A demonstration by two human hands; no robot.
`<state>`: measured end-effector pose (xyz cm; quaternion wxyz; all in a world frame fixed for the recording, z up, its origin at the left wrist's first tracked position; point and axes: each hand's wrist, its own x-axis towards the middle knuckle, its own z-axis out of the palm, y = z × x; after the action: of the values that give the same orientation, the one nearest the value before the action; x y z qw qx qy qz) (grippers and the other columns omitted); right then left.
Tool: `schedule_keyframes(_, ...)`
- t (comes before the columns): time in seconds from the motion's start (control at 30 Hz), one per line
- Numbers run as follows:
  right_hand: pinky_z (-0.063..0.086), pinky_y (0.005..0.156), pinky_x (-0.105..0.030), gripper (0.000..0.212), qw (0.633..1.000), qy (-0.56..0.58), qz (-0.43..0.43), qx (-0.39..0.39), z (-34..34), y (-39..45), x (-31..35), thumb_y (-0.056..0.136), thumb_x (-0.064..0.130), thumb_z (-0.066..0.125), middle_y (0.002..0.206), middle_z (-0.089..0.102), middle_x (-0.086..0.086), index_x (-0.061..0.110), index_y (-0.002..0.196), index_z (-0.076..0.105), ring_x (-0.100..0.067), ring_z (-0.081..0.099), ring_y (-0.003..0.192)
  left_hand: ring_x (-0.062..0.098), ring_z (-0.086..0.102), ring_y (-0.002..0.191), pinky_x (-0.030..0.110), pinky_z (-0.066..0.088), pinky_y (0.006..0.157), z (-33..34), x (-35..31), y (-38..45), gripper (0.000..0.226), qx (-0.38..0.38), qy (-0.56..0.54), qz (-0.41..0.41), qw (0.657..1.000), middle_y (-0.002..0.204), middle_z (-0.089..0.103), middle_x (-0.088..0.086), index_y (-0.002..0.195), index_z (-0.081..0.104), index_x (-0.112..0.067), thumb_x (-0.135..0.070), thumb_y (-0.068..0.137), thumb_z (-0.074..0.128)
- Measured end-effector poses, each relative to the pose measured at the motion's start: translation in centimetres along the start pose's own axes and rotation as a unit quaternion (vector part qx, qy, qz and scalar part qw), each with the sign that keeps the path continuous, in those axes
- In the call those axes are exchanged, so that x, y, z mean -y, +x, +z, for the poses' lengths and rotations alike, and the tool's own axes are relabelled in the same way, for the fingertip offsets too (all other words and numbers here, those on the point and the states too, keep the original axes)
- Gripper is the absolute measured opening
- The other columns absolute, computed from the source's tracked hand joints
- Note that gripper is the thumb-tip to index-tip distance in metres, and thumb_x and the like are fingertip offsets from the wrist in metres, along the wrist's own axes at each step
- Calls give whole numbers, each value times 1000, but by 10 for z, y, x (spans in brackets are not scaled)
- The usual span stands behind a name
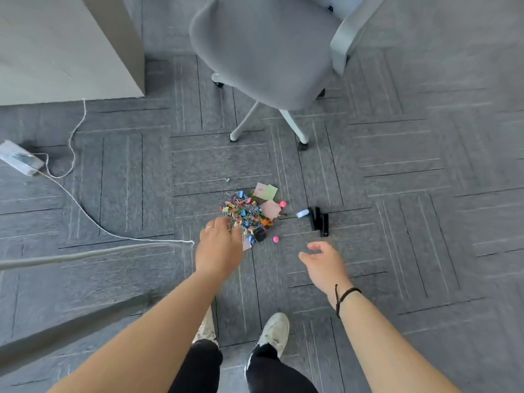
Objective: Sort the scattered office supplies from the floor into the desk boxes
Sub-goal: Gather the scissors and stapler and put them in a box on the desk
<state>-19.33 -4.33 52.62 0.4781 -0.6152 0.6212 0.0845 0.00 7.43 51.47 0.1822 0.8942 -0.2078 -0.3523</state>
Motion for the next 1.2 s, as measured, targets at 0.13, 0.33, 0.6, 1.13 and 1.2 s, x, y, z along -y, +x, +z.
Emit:
schedule_keyframes(0.13,41,60,-19,27,1000,17,8,-12,34,54,-36,95,25,64,91,59,10,19,120,57,-2,56,78,31,42,136,47,36,109,34,30,59,49,0,-7,15,1000,145,51,12,145,46,-13,-41,105,40)
schedule_keyframes(0.33,48,59,-24,30,1000,14,9,-13,97,166,-94,95,28,64,104,66,0,21,123,56,-15,65,81,29,44,133,48,41,107,122,72,152,42,35,39,67,996,146,49,9,143,47,-19,-32,103,47)
schedule_keyframes(0.6,49,84,-32,43,998,-61,-31,3,185,333,-173,93,34,61,106,63,2,20,133,54,-16,62,98,25,62,114,44,53,98,256,98,282,47,66,44,118,990,144,53,9,143,50,-17,-28,98,57)
schedule_keyframes(1.13,53,85,-40,51,959,-220,-71,-163,146,494,-206,93,31,65,132,54,-11,26,139,43,-34,60,104,27,57,118,33,46,95,357,93,403,41,82,124,263,953,136,59,5,141,49,-20,-26,100,52)
schedule_keyframes(1.2,53,81,-36,62,973,-187,-67,-118,147,498,-213,93,25,66,134,56,-11,26,148,37,-32,60,106,28,60,112,34,51,91,353,92,403,40,80,92,244,962,133,62,6,139,51,-17,-25,100,52)
